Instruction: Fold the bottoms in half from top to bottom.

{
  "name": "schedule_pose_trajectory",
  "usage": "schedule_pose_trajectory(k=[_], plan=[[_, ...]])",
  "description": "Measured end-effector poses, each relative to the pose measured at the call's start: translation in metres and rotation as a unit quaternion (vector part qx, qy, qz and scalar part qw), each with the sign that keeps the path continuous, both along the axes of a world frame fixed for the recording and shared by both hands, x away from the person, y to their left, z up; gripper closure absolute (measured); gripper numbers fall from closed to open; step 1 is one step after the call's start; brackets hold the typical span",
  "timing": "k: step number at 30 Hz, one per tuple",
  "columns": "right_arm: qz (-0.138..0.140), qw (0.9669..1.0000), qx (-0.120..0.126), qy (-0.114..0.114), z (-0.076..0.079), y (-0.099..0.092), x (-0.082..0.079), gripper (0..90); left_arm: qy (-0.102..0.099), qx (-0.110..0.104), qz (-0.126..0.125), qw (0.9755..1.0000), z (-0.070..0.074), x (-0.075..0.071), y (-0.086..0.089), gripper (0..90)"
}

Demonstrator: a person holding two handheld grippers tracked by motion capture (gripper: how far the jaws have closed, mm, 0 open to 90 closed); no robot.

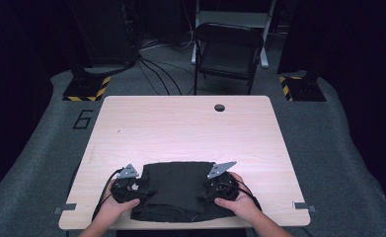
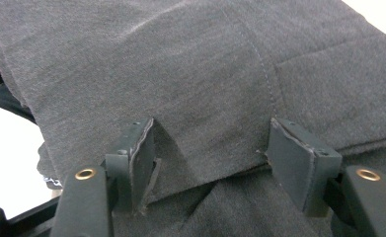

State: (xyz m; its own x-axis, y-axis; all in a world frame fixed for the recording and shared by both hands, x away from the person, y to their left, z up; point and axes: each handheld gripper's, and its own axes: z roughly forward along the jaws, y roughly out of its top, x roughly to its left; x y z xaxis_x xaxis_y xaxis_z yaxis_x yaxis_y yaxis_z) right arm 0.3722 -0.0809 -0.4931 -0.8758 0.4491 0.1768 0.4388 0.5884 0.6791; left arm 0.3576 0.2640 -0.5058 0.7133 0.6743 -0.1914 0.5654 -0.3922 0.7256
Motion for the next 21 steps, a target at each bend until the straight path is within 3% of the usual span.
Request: schedule_pose_trajectory(k=[6,7,11,15,21], plan=[[-0.009,0.9998,0.000,0.019,-0.005,-0.002,0.002,36.1,0.006,0.018,0.000,0.9998,-0.002,0.007,-0.004,37.7],[-0.003,0.9999,-0.003,0.015,-0.005,-0.003,0.004,36.9,0.008,0.021,0.000,0.9997,-0.002,0.009,-0.006,37.6],[-0.021,0.9997,-0.005,0.014,-0.004,0.000,0.008,36.8,0.014,0.035,-0.002,0.9993,-0.001,0.019,-0.010,37.6],[-0.018,0.9997,-0.013,0.009,-0.003,0.001,0.016,36.6,0.025,0.021,0.014,0.9994,-0.002,0.034,-0.010,38.1],[-0.046,0.9989,-0.002,0.011,-0.005,0.001,0.035,36.1,0.013,0.026,0.031,0.9991,-0.001,0.054,-0.012,38.5]])
